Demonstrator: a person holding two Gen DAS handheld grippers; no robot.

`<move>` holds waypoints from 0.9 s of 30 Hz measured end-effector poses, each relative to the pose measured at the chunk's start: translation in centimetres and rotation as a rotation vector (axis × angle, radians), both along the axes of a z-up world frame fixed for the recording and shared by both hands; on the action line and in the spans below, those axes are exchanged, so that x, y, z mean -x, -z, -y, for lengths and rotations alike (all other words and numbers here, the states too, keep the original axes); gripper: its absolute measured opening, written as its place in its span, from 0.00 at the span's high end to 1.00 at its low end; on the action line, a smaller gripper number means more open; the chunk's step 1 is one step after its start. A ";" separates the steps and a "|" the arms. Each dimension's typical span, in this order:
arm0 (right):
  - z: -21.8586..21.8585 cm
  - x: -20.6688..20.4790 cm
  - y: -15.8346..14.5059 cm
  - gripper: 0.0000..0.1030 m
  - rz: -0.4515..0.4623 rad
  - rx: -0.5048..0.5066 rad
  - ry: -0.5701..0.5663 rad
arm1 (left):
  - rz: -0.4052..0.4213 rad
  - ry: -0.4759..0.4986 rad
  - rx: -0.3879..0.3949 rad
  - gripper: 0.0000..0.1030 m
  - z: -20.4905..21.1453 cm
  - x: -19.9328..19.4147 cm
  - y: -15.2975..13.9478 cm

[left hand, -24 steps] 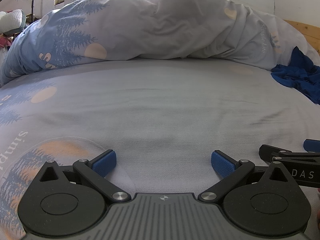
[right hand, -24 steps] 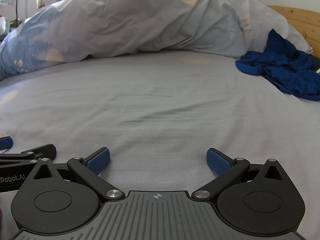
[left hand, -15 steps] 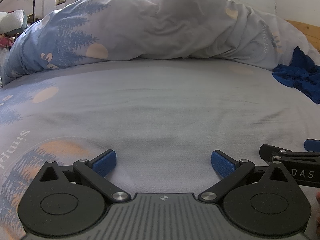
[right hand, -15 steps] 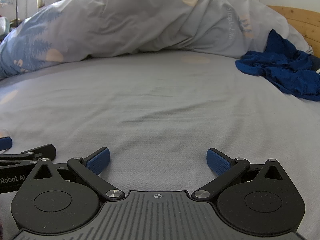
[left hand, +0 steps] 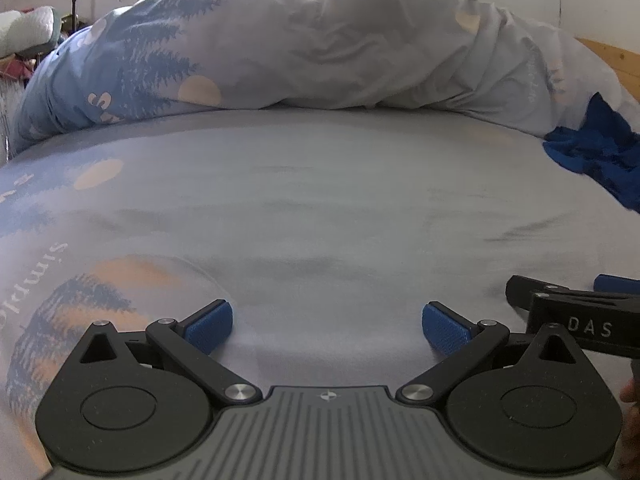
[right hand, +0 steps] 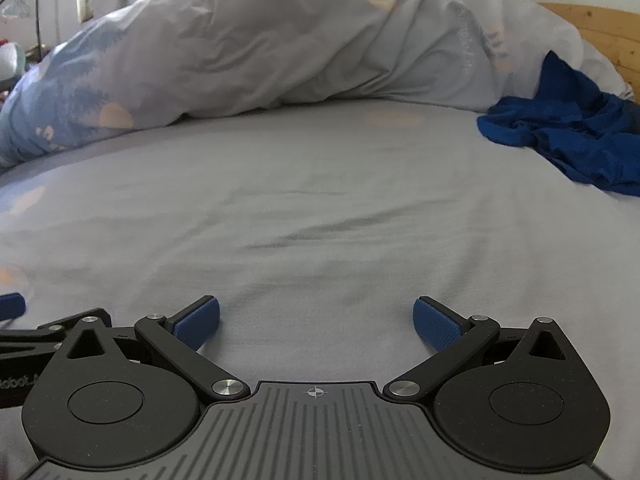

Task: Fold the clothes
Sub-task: 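Move both grippers toward the crumpled dark blue T-shirt by the headboard, then close the right gripper on an edge of the blue T-shirt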

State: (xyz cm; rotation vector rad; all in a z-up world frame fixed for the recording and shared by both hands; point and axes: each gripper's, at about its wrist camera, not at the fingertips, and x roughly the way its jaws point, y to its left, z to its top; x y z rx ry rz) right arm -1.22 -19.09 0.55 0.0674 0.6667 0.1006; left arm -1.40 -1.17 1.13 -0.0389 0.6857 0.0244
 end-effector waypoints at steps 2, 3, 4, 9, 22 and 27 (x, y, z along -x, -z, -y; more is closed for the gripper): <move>0.8 -0.1 -0.2 0.00 -0.002 0.014 0.010 | -0.006 0.004 0.036 0.00 0.2 0.3 -0.2; 1.3 -0.1 -0.2 0.00 0.000 0.023 0.016 | -0.011 0.005 0.057 0.00 0.3 0.3 -0.4; 1.9 -0.1 -0.3 0.00 0.002 0.040 0.029 | -0.016 0.007 0.078 0.00 0.4 0.3 -0.7; 7.2 -0.8 -0.7 0.00 0.018 0.075 0.131 | -0.073 0.014 0.233 0.00 1.1 0.2 -2.1; 19.2 -8.3 -3.3 0.00 0.096 0.339 0.261 | -0.123 -0.035 0.466 0.00 1.7 1.4 -4.3; 23.4 -12.7 -0.6 0.00 0.022 0.255 0.354 | -0.062 -0.010 0.438 0.00 1.9 2.4 -5.3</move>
